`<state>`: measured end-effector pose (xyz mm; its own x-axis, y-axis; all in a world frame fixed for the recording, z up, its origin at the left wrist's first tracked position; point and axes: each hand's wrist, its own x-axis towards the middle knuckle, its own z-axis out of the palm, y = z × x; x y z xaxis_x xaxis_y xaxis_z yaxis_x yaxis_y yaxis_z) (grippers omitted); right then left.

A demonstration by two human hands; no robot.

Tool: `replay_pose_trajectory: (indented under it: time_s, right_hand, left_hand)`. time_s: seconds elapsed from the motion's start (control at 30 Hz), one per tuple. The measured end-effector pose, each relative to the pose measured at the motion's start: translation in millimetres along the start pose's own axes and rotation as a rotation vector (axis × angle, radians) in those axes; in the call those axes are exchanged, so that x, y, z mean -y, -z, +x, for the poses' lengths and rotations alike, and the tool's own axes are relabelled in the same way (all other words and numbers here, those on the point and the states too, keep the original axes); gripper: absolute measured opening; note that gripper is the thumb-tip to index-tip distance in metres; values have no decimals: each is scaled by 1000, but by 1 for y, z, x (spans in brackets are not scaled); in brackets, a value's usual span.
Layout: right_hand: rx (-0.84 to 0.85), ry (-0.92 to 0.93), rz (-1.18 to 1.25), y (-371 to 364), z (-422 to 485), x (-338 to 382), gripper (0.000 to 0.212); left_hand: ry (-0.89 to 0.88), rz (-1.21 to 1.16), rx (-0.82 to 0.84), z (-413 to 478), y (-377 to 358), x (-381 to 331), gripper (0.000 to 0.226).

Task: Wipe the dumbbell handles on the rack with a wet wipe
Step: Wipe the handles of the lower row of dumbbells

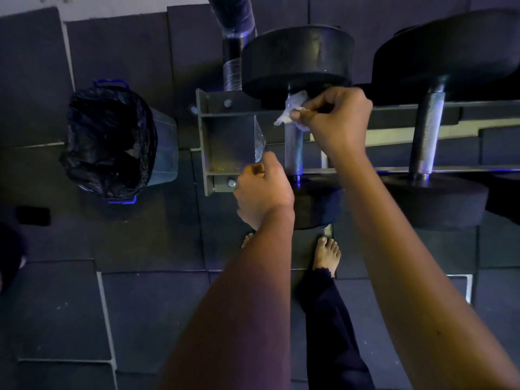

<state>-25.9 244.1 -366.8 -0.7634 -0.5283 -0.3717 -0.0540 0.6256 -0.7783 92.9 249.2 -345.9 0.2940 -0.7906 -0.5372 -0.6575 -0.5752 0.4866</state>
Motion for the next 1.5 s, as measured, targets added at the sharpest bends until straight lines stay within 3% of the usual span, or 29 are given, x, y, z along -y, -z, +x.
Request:
replay_pose_trajectory:
  time_s: [0.3,0.53,0.93,1.1,1.5]
  right_hand:
    - [223,-97,-109,12,-57,-28,16]
    - [40,1,-90,3,-16,1,19]
    - [-110,-74,-45,-17,-7,0,29]
    - [-178,-24,-39,-15,-10,2,15]
    - [-118,-87,29,-10,-1,2,24]
  left_hand:
    - [30,26,21,-1,2,-3,33]
    - [13,20,16,-2,2,-3,33]
    - [12,12,7,-2,1,-4,33]
    - [16,25,3,-2,1,-4,33]
    - [15,30,34,-2,2,-4,32]
